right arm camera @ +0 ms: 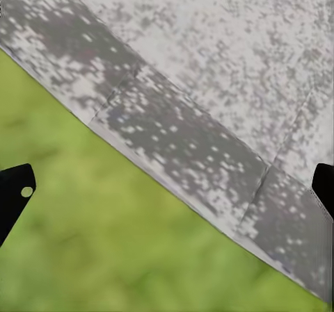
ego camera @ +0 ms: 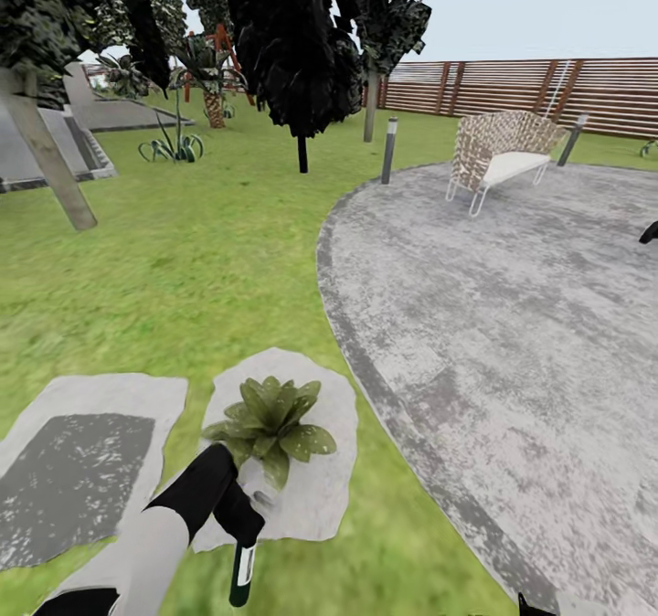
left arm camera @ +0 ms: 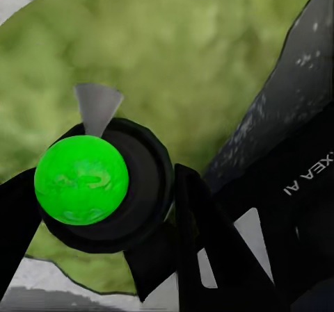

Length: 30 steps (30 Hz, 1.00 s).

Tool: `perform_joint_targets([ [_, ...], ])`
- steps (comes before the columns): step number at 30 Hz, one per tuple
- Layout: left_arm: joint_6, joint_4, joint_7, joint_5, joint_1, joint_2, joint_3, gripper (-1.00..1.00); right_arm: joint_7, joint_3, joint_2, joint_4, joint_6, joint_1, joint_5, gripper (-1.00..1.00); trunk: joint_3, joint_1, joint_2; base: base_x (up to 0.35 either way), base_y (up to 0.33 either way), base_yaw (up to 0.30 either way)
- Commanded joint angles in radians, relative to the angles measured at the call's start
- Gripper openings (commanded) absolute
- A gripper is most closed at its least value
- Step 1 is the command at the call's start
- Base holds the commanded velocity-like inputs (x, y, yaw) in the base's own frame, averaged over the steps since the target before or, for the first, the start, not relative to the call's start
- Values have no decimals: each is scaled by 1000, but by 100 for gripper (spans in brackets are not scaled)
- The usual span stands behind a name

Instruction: Pick up the pesticide atomizer in the garden and spray insectifuge to fully cover both potted plants in the garden.

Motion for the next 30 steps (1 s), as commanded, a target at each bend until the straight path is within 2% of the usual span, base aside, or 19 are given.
perform_joint_targets([
  [1,6,-4,2,-9,11,-1,10,-100,0,-7,0,2,-4,-1,11,100,-1,-1,0,-117,-116,277],
  [4,5,-11,14,-9,22,10,47,-100,0,-7,0,2,-4,-1,11,100,-1,-1,0,-41,-40,277],
  [5,5,-12,17,-11,24,14,76,-100,0,-7,0,2,-4,-1,11,100,-1,-1,0,-10,-10,277],
  [8,6,-14,21,-18,24,20,95,-100,0,-7,0,2,-4,-1,11,100,-1,-1,0,-4,-4,272],
  [11,18,-14,21,-14,15,27,98,-100,0,-7,0,2,-4,-1,11,100,-1,-1,0,-1,-1,132],
  [13,86,-14,17,-17,9,14,89,-100,0,-7,0,2,-4,-1,11,100,-1,-1,0,0,0,22],
  [16,158,-16,23,-23,-23,-24,85,-100,0,-7,-1,2,-4,-1,11,100,-1,-1,0,0,0,5],
  [18,176,-15,89,-24,-43,-36,87,-100,0,-8,-2,3,-4,-1,11,100,-1,-1,0,0,0,0],
  [20,178,-8,196,-18,-35,-40,89,-100,0,-7,-4,4,-4,-1,12,100,-1,-1,0,0,0,0],
  [22,180,-1,266,-5,-32,-42,93,-100,0,-7,-4,8,-4,-1,12,100,-1,-1,0,0,0,0],
  [28,179,-10,292,58,-32,-45,96,-100,0,-7,-3,9,-4,-1,11,100,-1,-1,0,66,-113,0],
  [30,177,-10,293,69,-32,-45,97,-100,0,-7,-2,9,-4,-1,11,100,-1,-1,0,168,-238,11],
])
